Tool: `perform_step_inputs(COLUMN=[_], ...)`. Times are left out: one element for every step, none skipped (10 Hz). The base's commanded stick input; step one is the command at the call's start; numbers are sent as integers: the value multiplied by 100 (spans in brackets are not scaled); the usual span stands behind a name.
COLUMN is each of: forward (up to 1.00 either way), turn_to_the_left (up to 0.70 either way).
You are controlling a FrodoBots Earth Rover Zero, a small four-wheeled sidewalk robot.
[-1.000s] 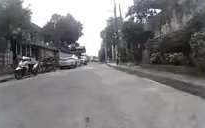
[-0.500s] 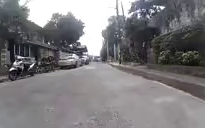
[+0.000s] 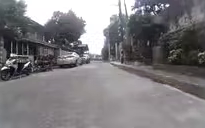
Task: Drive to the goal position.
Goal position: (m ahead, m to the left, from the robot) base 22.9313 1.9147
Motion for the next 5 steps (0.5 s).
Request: perform_step_inputs(forward=[100, 100, 100, 100, 100], turn_to_the_left=[3, 3, 3, 3, 3])
